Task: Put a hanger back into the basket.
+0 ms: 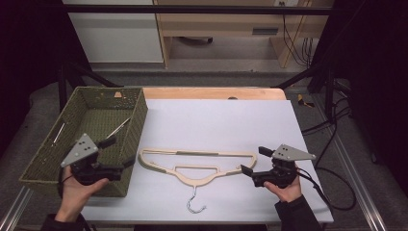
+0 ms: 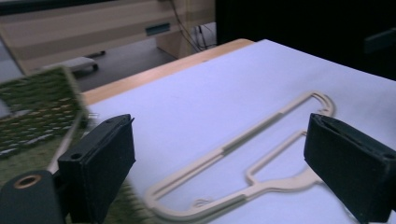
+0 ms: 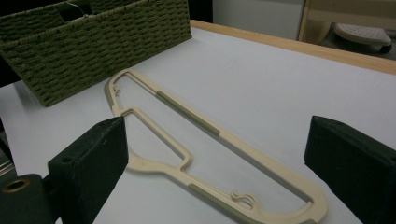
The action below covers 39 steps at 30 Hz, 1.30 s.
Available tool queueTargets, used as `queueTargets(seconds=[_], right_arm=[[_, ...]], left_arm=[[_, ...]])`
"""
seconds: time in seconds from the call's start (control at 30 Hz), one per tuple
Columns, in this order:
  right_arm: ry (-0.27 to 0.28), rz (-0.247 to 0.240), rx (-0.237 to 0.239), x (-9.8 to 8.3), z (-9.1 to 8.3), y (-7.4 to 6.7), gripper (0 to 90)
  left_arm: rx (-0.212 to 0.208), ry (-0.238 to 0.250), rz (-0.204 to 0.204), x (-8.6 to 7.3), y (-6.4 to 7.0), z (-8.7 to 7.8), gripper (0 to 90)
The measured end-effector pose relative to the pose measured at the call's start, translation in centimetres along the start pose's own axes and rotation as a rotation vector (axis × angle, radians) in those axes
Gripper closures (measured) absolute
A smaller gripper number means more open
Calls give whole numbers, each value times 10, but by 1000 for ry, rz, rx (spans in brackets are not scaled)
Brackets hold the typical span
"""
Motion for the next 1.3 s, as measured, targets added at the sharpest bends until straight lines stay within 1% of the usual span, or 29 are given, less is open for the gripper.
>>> queueTargets(seconds=[0.07,0.1,0.13,0.27,0.37,0.43,0.53,0.6,0.67,0.73,0.8,0.93,1.07,1.2,1.23,1.3], right_arm=[[0,-5,5,2,1,-3,66],[0,-9,7,3,2,-4,66],[1,-8,11,3,2,-5,66],[-12,-16,24,2,7,-9,66],[-33,-36,31,1,14,-15,66],[-47,-42,43,0,20,-19,67],[-71,-54,61,-2,31,-25,69],[-87,-60,67,-3,37,-29,70],[-110,-67,83,-4,45,-36,73],[-130,-87,94,-6,52,-41,74],[-146,-91,103,-9,58,-46,75],[-180,-93,115,-14,71,-54,84],[-211,-112,119,-20,83,-60,92],[-241,-135,123,-24,94,-66,123],[-253,-136,134,-25,97,-68,136],[-273,-142,142,-28,103,-72,152]], left_arm=[[-35,-6,2,0,12,8,89],[-46,-10,10,-1,17,12,88],[-51,-13,12,-1,21,16,88],[-97,-41,18,-7,37,33,90],[-123,-50,18,-13,46,40,89],[-132,-52,24,-17,49,42,83],[-146,-58,19,-22,51,45,72],[-146,-65,16,-25,52,48,63],[-150,-69,18,-27,52,50,59],[-154,-76,19,-29,53,52,55],[-158,-79,15,-30,53,53,53],[-170,-97,10,-35,53,56,51],[-181,-117,14,-41,54,59,51],[-180,-134,15,-45,53,60,51],[-178,-135,13,-46,53,61,52],[-177,-140,21,-47,52,60,52]])
Point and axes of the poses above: each handheld gripper's, and its own axes: z roughly forward along the jaws, x roughly out of its top, y roughly to its right, the point moved 6 cm from there along z, roughly forward along the jaws, and after that the axes turned 10 degrees about z, right-handed, at the moved point
